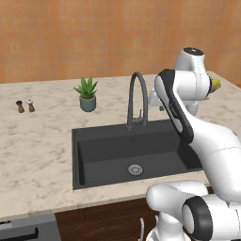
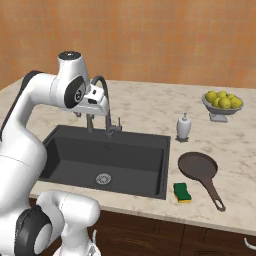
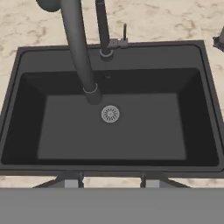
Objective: Pick the pan and sponge and place them into the sink. Then turn on the water.
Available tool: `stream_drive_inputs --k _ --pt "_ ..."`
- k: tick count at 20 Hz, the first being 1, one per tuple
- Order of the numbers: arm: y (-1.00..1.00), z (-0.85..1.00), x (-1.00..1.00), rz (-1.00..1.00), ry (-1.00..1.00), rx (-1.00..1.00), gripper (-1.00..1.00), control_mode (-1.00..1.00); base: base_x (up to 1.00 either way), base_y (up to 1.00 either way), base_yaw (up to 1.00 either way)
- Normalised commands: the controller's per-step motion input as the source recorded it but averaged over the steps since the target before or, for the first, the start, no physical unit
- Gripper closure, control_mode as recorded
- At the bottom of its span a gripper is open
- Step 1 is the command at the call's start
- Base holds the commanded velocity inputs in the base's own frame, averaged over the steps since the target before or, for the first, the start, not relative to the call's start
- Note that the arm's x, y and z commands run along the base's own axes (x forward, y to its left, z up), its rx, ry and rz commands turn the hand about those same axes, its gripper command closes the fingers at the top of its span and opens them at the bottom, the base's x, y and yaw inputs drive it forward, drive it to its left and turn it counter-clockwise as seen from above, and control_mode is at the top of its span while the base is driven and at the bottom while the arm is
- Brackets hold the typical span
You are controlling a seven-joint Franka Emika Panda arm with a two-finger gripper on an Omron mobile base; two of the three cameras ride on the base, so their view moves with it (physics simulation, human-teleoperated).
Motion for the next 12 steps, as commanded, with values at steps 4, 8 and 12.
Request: stream_drive_inputs --k 4,8,12 --pt "0.00 0.00 -0.39 0.00 0.00 0.00 -1.00 -1.00 0.00 0.00 0.00" --pt "-0.01 -0.06 -0.58 0.00 0.02 -0.01 -1.00 -1.00 0.00 0.00 0.00" --pt "-0.06 -0.07 -0.47 0.00 0.03 0.00 -1.00 -1.00 0.00 0.00 0.00"
